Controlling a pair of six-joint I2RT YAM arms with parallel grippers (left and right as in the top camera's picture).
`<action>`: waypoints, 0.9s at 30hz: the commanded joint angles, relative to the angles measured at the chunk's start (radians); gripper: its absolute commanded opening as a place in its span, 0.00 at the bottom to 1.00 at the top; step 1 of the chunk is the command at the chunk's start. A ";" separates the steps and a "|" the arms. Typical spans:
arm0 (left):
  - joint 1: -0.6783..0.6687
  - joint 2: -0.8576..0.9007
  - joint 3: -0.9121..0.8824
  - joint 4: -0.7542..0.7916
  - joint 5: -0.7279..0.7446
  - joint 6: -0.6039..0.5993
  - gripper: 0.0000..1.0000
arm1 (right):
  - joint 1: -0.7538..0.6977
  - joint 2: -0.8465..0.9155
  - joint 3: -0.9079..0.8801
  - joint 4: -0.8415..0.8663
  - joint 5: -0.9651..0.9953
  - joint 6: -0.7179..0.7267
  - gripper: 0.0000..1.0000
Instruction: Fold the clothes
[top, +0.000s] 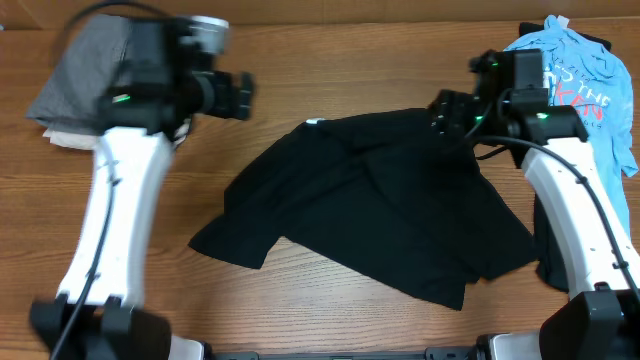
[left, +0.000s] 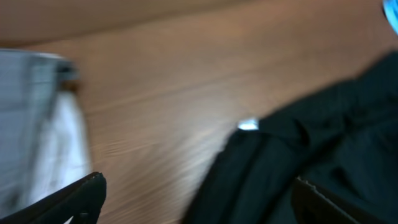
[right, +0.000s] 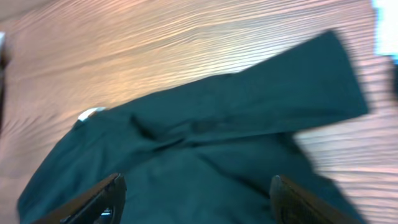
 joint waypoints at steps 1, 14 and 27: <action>-0.043 0.082 0.017 0.006 -0.010 0.043 0.94 | -0.062 0.028 0.002 0.015 0.029 -0.007 0.77; -0.060 0.146 0.018 -0.046 -0.041 0.043 0.90 | -0.218 0.318 0.002 0.152 0.033 0.139 0.66; -0.060 0.146 0.018 -0.077 -0.120 0.043 0.93 | -0.230 0.467 0.002 0.285 0.033 0.218 0.59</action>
